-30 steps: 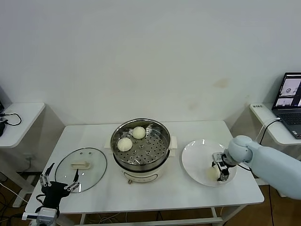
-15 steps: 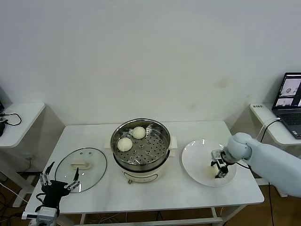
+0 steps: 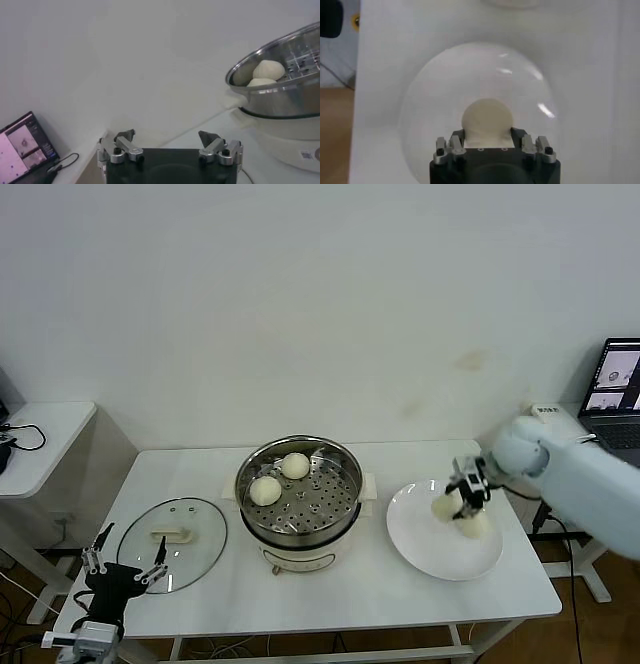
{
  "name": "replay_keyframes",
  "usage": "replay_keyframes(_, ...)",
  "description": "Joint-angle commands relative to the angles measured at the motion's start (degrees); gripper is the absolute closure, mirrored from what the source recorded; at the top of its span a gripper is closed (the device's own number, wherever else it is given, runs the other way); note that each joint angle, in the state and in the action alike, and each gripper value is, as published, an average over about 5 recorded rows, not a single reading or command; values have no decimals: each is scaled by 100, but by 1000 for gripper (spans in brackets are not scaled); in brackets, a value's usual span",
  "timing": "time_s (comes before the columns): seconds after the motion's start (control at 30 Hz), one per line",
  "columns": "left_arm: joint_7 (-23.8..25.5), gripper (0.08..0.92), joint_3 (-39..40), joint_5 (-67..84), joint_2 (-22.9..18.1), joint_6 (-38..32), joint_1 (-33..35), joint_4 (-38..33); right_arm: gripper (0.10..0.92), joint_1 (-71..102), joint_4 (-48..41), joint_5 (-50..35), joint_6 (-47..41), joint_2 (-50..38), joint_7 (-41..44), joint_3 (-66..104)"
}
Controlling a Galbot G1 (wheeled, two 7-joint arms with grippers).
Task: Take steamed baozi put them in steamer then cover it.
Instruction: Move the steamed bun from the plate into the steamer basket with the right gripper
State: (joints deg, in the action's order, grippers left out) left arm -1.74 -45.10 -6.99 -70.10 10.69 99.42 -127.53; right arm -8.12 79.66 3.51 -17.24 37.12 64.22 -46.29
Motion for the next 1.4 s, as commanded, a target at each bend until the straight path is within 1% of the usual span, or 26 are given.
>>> replay_keyframes(0.03, -1, 177, -5, 5, 13, -2, 2, -4, 440, -1688, -67, -699, -42, 518, -6, -445)
replay_keyframes(0.3, -1, 177, -41, 4, 22, -3, 26, -18, 433, -2603, -77, -1183, -125, 1444, -328, -1132)
replay_keyframes(0.5, -2, 177, -128, 10, 25, -3, 48, 0, 431, -2628, -138, -1393, -80, 2244, -561, -1401)
replay_keyframes(0.63, -2, 177, -170, 13, 12, -3, 48, -9, 431, -2445, -205, -1410, 172, 2644, -635, -1575)
replay_keyframes(0.8, -1, 177, -221, 16, -21, 1, 41, -38, 431, -2095, -259, -1235, 668, 3041, -698, -1853)
replay_keyframes(0.97, -5, 177, -265, 22, -80, -2, 51, -39, 431, -1752, -289, -867, 984, 3304, -743, -2065)
replay_keyframes(1.27, -15, 177, -308, 36, -146, -12, 67, -42, 431, -1597, -318, -96, 1777, 3476, -842, -2357)
replay_keyframes(1.4, -21, 177, -335, 46, -148, -23, 86, -28, 431, -1586, -293, -47, 2151, 3487, -837, -2444)
